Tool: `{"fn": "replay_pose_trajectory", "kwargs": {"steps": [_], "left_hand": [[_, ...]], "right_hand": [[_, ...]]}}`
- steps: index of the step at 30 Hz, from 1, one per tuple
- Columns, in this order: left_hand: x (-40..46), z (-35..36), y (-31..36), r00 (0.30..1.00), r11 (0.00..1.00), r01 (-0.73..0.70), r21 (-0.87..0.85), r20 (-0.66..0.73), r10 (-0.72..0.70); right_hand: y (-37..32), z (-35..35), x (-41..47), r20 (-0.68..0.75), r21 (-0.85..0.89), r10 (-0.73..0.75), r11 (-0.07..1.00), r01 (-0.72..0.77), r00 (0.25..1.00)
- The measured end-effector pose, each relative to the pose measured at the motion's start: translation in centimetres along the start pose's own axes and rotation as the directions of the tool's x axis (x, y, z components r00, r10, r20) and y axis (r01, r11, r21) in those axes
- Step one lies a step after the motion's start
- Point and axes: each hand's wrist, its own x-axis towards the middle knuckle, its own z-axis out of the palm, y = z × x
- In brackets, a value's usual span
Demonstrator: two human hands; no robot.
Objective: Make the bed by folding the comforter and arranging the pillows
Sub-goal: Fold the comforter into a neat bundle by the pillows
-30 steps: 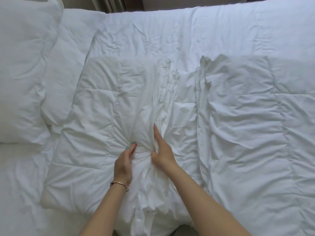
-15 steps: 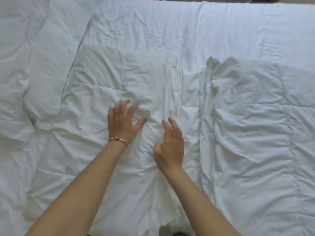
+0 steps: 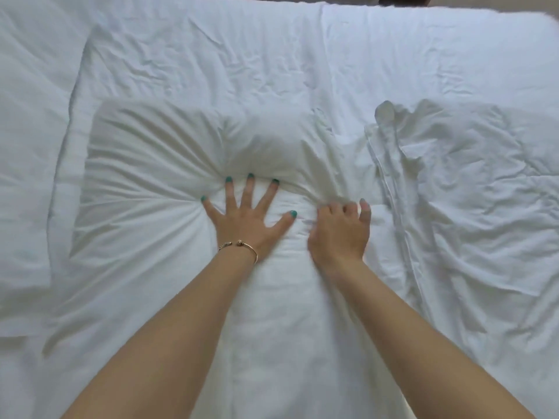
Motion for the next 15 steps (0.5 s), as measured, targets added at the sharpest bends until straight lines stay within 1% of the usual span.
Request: {"fn": "replay_pose_trajectory", "kwargs": {"steps": [1, 2, 3, 4, 5, 6, 7, 8, 9, 10, 11, 13, 15], "left_hand": [[0.6, -1.4, -0.8, 0.997, 0.997, -0.034, -0.064, -0.064, 0.03], [1.5, -3.1, -2.0, 0.983, 0.985, -0.068, -0.161, -0.179, 0.039], [2.9, -4.9, -3.6, 0.949, 0.965, -0.093, -0.247, -0.314, 0.011], [4.6, -6.4, -5.4, 0.903, 0.959, -0.087, -0.271, -0.428, -0.039], [6.5, -7.6, -7.5, 0.877, 0.97, -0.031, -0.242, -0.471, -0.09], [8.0, -8.4, -9.5, 0.898, 0.979, 0.069, -0.193, -0.416, -0.145], [9.1, -8.5, -10.9, 0.934, 0.979, 0.157, -0.133, -0.303, -0.191], [9.6, -8.0, -11.6, 0.956, 0.978, 0.197, -0.063, -0.207, -0.206], [9.6, -7.0, -11.9, 0.967, 0.981, 0.192, -0.011, -0.167, -0.191], [9.0, -6.0, -11.7, 0.974, 0.985, 0.167, 0.031, -0.163, -0.16], [8.3, -5.1, -11.2, 0.974, 0.986, 0.15, 0.067, -0.18, -0.136], [7.8, -3.8, -9.6, 0.961, 0.982, 0.172, 0.076, -0.231, -0.15], [9.1, -4.0, -7.1, 0.938, 0.97, 0.237, -0.044, -0.249, -0.241]], "right_hand": [[-1.2, -1.5, 1.4, -0.124, 0.051, 0.003, 0.999, 0.003, 0.992], [-2.7, -2.9, 3.0, -0.228, 0.131, -0.026, 0.99, 0.057, 0.973], [-4.3, -4.2, 4.7, -0.289, 0.204, -0.091, 0.967, 0.154, 0.953], [-6.2, -5.4, 6.8, -0.304, 0.238, -0.182, 0.936, 0.26, 0.935], [-7.9, -6.3, 9.0, -0.277, 0.235, -0.28, 0.908, 0.347, 0.919], [-9.3, -7.0, 11.1, -0.224, 0.216, -0.337, 0.898, 0.384, 0.914], [-10.3, -7.2, 13.1, -0.153, 0.212, -0.319, 0.914, 0.347, 0.935], [-10.4, -7.1, 14.9, -0.058, 0.221, -0.24, 0.944, 0.247, 0.969], [-9.9, -6.6, 16.4, 0.044, 0.238, -0.133, 0.964, 0.119, 0.99], [-9.0, -6.0, 17.5, 0.14, 0.26, -0.036, 0.966, -0.001, 0.989], [-8.1, -5.3, 17.9, 0.208, 0.266, 0.005, 0.962, -0.062, 0.978], [-7.2, -3.7, 17.3, 0.256, 0.248, -0.023, 0.968, -0.043, 0.966], [-7.5, -1.9, 16.5, 0.236, 0.282, -0.054, 0.959, -0.015, 0.97]]}}
